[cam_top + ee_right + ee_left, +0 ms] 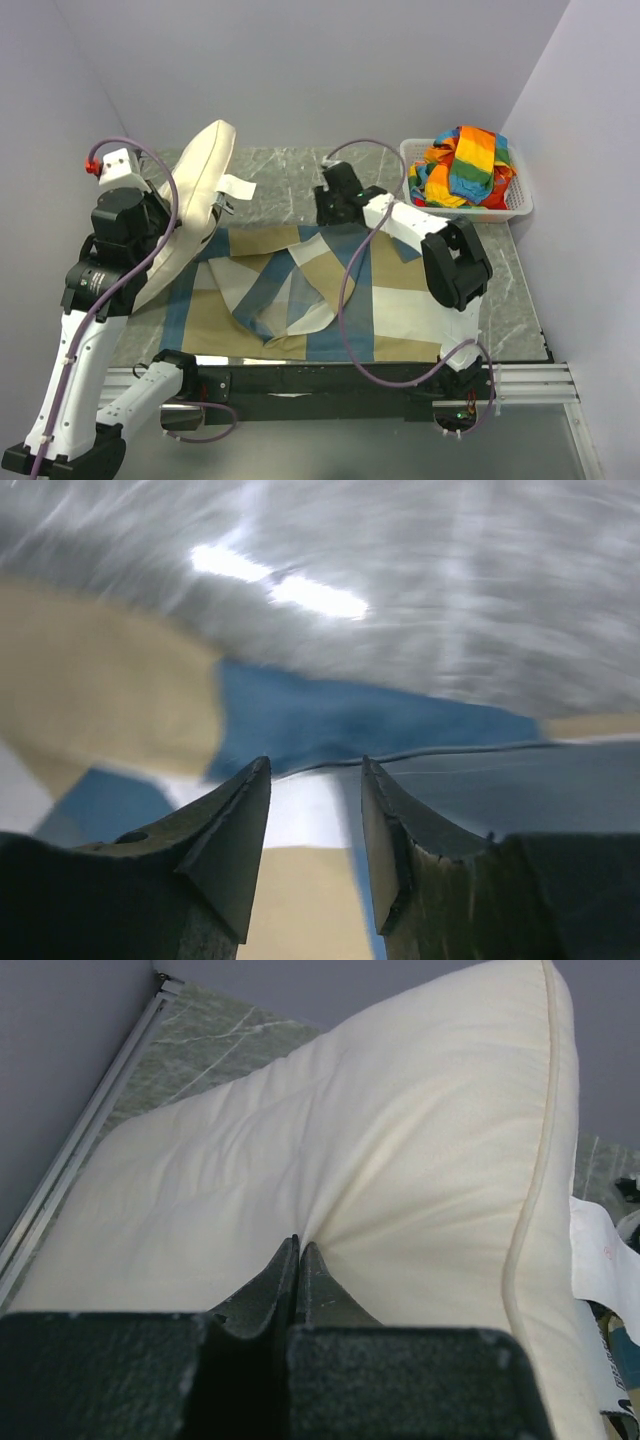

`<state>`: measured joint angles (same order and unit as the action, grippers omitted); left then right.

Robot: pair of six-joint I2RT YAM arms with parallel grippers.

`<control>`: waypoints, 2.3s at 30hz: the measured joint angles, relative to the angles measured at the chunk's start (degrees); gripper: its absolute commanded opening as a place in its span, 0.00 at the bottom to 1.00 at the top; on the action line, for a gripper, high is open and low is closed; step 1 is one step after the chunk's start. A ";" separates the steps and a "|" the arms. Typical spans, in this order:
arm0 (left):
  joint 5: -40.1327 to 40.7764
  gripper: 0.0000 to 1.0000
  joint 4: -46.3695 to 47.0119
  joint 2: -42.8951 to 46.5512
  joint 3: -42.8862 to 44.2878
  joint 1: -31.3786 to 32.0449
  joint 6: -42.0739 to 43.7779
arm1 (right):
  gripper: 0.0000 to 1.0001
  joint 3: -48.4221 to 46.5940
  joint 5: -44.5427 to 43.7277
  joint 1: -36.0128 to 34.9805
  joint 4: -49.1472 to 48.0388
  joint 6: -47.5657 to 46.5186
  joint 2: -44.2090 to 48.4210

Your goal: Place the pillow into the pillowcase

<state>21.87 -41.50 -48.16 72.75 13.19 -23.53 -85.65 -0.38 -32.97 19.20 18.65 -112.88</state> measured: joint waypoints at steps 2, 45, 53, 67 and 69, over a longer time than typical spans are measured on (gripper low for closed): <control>-0.24 0.01 0.07 0.09 -0.22 0.00 -0.20 | 0.49 0.70 -0.42 -2.84 -0.81 -3.78 0.57; -0.59 0.01 -1.29 4.17 -0.61 0.00 -0.09 | 0.50 -1.16 -1.53 -11.13 1.66 -25.59 -4.94; -0.59 0.01 -1.25 4.59 -1.18 0.00 -0.11 | 0.50 -1.18 -1.22 -11.13 2.08 -26.03 -3.87; -0.59 0.01 -1.25 5.42 -1.73 0.00 -0.11 | 0.50 -1.46 -0.57 -11.13 2.82 -27.30 -6.01; -0.59 0.01 -1.25 5.66 -1.95 0.00 -0.13 | 0.49 -1.46 -0.96 -11.13 2.78 -27.32 -6.25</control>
<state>21.28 -42.74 -42.50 70.81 13.19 -23.66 -87.11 -1.34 -44.10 21.98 -8.67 -119.13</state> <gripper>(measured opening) 0.020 0.500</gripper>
